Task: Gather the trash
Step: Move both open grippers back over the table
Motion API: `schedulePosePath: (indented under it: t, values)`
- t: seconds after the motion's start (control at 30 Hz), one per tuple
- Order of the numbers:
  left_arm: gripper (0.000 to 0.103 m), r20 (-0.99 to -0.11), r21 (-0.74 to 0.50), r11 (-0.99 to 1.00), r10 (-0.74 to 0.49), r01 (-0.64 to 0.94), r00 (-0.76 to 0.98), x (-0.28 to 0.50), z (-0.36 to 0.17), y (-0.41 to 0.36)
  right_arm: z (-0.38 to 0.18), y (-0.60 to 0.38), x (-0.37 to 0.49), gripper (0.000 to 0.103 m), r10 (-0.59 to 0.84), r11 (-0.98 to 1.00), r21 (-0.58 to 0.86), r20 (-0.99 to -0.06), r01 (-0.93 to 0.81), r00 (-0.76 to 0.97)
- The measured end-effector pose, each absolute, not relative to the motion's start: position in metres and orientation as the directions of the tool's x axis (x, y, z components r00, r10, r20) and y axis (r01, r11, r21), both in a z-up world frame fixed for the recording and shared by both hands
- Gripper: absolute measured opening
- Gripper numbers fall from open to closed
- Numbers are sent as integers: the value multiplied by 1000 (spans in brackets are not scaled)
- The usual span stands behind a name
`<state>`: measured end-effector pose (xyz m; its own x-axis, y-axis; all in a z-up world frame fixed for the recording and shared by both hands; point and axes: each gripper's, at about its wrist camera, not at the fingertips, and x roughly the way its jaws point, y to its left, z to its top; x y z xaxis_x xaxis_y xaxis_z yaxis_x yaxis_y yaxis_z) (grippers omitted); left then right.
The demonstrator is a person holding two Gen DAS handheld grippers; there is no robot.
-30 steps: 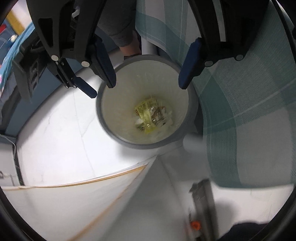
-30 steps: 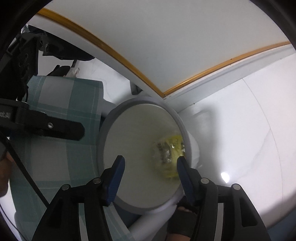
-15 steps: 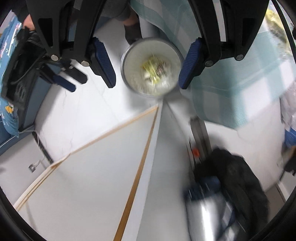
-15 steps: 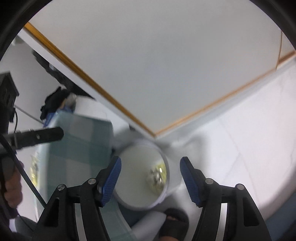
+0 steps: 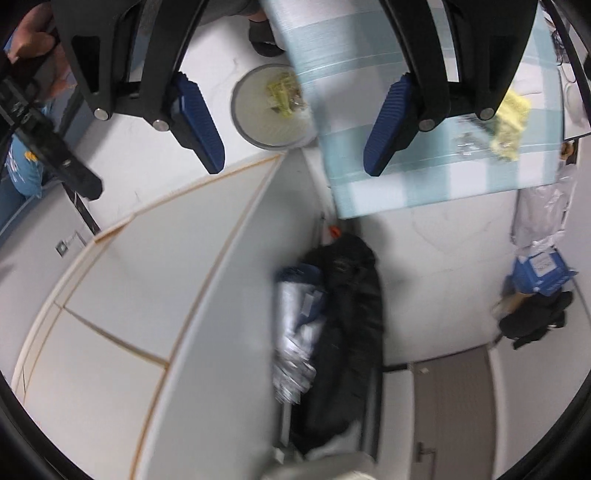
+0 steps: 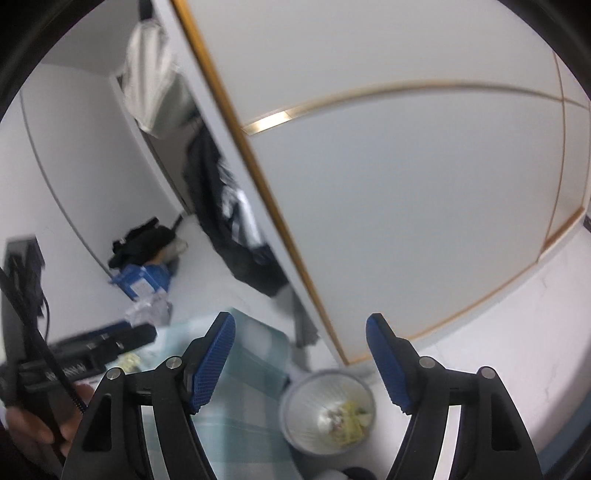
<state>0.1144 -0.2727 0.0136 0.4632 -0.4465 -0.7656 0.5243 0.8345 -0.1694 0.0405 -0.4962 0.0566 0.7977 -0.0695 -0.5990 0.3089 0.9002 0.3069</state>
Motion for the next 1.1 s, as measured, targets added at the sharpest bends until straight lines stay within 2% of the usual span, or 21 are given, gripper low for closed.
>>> schedulePosePath:
  t: [0.07,0.13,0.3,0.37,0.53,0.67,0.87,1.1]
  values:
    - [75,-743,-157,851,-436,501,508,112,22,-258,70,-479,41,74,-63,909,302,-581,286,812]
    - [80,-723,-157,866,-428,475,542,109,33,-239,77,-465,43,75,-48,919,296,-570,260,820]
    - [85,-661,-200,903,-411,380,628,100,50,-182,95,-431,45,79,-10,947,264,-547,185,837]
    - [90,-645,-215,913,-400,347,651,98,51,-163,99,-413,50,81,11,956,251,-543,150,840]
    - [92,-615,-188,941,-336,282,713,98,48,-126,106,-367,63,88,65,977,208,-536,57,842]
    - [94,-603,-214,953,-300,212,739,108,35,-96,102,-328,77,90,115,982,190,-539,-13,835]
    - [94,-611,-249,961,-252,120,750,122,10,-51,72,-273,122,92,167,983,160,-608,-86,776]
    - [94,-668,-280,960,-203,11,716,141,-18,-8,24,-234,182,92,191,981,108,-706,-163,682]
